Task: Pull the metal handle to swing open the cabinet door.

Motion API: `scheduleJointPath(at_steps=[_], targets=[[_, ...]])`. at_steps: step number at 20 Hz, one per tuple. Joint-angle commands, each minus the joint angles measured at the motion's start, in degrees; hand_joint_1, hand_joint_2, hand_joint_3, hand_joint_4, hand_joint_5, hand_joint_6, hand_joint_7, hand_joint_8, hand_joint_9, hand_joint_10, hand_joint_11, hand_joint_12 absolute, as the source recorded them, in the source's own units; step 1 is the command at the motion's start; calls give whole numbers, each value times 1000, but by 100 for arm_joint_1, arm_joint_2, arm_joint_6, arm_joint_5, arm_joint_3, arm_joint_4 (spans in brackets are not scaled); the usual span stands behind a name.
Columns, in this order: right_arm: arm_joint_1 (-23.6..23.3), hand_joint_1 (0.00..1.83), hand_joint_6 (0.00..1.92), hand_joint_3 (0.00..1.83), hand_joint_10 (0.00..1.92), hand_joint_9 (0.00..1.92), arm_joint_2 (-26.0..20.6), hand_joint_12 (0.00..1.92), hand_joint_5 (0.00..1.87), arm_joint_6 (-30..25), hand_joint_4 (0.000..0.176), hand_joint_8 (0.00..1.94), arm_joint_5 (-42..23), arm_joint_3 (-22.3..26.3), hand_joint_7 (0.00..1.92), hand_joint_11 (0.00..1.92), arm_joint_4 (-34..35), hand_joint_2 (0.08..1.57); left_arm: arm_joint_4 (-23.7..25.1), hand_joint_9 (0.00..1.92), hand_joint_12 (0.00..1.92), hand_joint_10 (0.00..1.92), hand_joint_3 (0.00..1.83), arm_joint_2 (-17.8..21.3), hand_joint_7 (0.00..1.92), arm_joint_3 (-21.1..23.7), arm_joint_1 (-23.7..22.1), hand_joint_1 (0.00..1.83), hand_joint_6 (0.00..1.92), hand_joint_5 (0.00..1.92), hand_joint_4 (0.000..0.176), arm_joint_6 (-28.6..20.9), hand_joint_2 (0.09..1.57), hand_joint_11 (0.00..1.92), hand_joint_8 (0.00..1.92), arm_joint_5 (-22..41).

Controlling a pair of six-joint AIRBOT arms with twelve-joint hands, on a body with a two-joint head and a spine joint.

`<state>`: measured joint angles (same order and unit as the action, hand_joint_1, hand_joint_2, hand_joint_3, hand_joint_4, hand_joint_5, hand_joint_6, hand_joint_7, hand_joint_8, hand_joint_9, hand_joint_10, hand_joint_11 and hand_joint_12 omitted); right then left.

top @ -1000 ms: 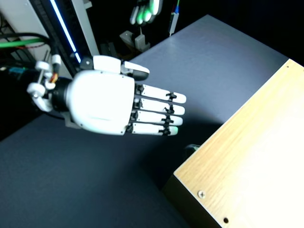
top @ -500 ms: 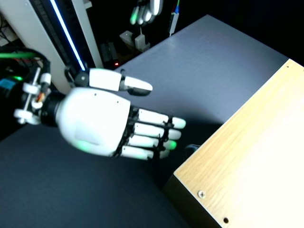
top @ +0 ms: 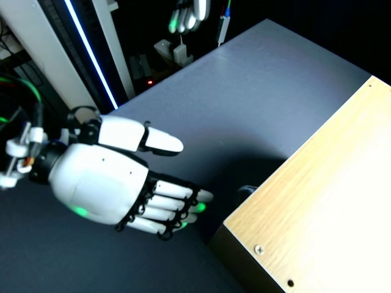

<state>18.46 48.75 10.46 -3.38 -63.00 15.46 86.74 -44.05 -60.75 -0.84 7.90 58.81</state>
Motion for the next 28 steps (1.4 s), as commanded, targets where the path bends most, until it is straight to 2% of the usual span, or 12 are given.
scheduleJointPath(at_steps=[1,7,12,17,23,28], targets=[[-62,0,1,0,1,175,-68,464,224,-43,0,0,-444,-33,221,0,127,1421,-544,409,879,0,0,37,435,-2,-67,0,0,394,0,70,1412,41,0,135],[-63,0,5,0,1,148,-68,410,250,-46,0,0,-139,-249,217,0,751,1354,-544,388,888,1,0,37,409,-2,-67,0,0,362,0,70,1320,5,1,135],[-200,0,0,6,3,167,-65,525,269,-46,0,0,-199,-312,238,0,1287,1393,-544,365,823,2,45,37,401,-2,-67,0,6,373,0,70,1474,0,5,135],[-200,0,2,14,2,172,1,512,232,-46,0,2,-221,-303,223,0,1601,1447,-544,352,808,0,28,37,390,-2,-67,0,0,366,0,70,1560,0,0,135],[-144,0,2,52,1,179,149,533,241,-46,0,1,-282,-330,219,0,1644,1567,-544,358,825,3,80,37,398,-2,-67,0,3,375,0,70,1571,0,4,135],[-87,0,7,109,5,183,324,546,236,-46,0,5,-375,-468,218,0,1714,1571,-544,371,837,4,70,37,407,-2,-67,0,2,383,0,70,1571,0,3,135]])
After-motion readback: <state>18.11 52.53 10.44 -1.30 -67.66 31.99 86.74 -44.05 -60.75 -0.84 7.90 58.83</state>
